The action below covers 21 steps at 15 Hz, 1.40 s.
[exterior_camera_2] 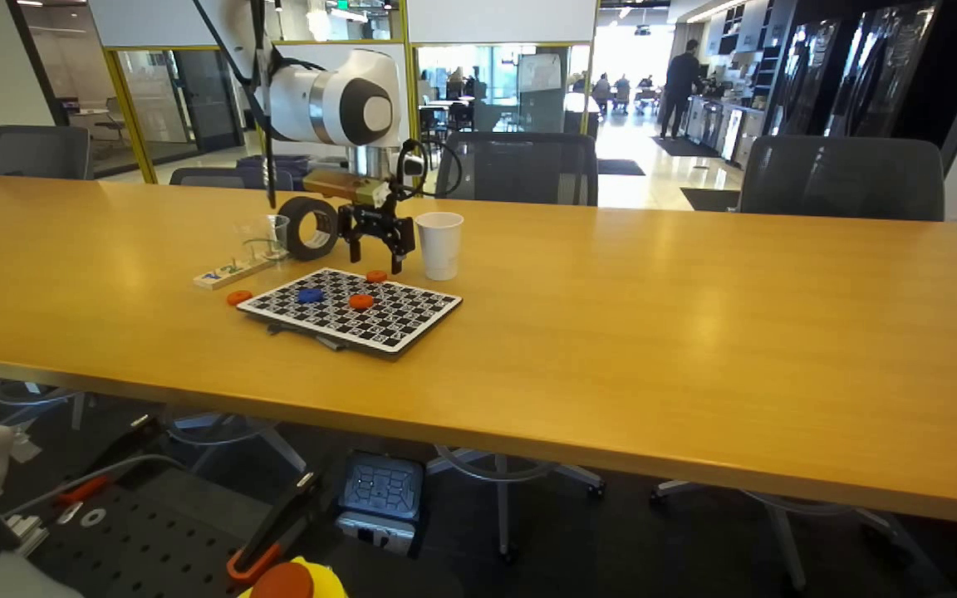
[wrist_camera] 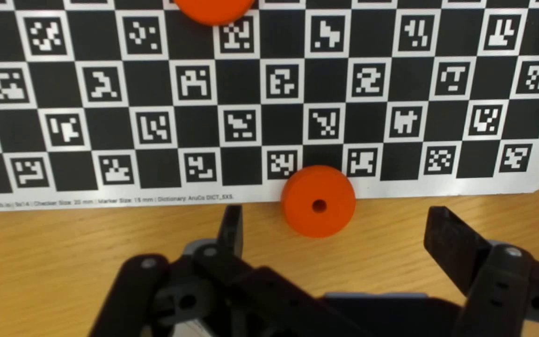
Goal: Put the orange rings in the white cup, then put the blue ring in the plastic clear cup.
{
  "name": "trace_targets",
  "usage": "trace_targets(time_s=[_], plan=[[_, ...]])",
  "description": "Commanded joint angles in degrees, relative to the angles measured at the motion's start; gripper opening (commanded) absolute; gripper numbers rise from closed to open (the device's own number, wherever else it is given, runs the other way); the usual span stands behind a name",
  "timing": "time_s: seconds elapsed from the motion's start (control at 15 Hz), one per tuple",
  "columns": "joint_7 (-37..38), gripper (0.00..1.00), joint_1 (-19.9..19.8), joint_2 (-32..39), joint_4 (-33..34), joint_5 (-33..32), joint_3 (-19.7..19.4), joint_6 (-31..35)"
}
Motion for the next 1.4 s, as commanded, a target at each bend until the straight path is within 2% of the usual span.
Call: trace_targets(time_s=[0.0,1.13,1.2,1.27,1.33], plan=[[1.1,1.00,0.2,0.8,1.4,0.0,-0.3,0.4],[0.9,1.00,-0.6,1.4,1.3,1.1,0.1,-0.5],[1.0,0.93,-0.6,1.5,1.2,1.1,0.0,-0.3],[1.0,0.72,-0.6,1.5,1.2,1.0,0.0,-0.2],[1.1,0.69,-0.6,1.5,1.1,1.0,0.0,-0.1]])
